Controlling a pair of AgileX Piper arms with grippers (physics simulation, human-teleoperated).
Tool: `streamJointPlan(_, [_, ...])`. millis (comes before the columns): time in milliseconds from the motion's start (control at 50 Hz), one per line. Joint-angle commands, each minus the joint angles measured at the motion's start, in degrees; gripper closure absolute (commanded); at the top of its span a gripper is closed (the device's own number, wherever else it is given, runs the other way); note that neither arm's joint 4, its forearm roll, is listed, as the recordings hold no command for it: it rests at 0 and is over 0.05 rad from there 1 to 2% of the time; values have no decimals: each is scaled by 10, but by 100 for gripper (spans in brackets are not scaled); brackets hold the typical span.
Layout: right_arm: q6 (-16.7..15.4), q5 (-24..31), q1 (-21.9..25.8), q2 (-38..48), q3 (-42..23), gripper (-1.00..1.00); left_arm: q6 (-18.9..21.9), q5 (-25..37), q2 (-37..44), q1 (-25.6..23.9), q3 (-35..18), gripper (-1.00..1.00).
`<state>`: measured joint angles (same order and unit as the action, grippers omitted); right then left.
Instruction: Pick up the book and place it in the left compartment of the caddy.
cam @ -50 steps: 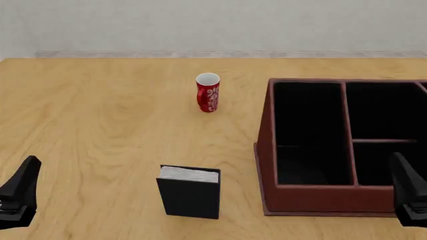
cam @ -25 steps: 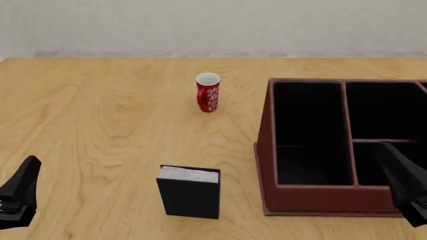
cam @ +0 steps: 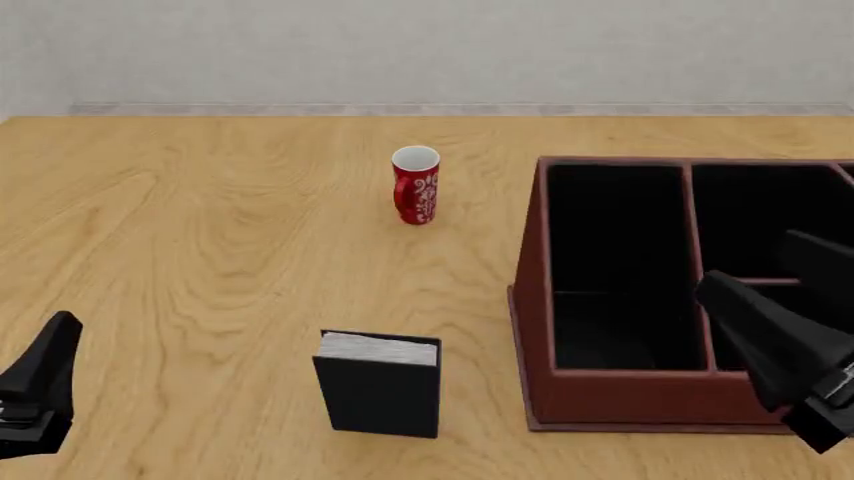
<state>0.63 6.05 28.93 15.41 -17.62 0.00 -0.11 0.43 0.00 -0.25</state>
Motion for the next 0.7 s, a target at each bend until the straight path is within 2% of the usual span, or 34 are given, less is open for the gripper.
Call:
streamJointPlan(20, [0,-15,47,50,-18,-100,0,0,0,0,0,-100])
streamJointPlan(260, [-8,-25,84,106,-43,-100,0,0,0,0,0,-100])
streamJointPlan(700, [-4,-37,139,209,-79,-100,0,0,0,0,0,-100])
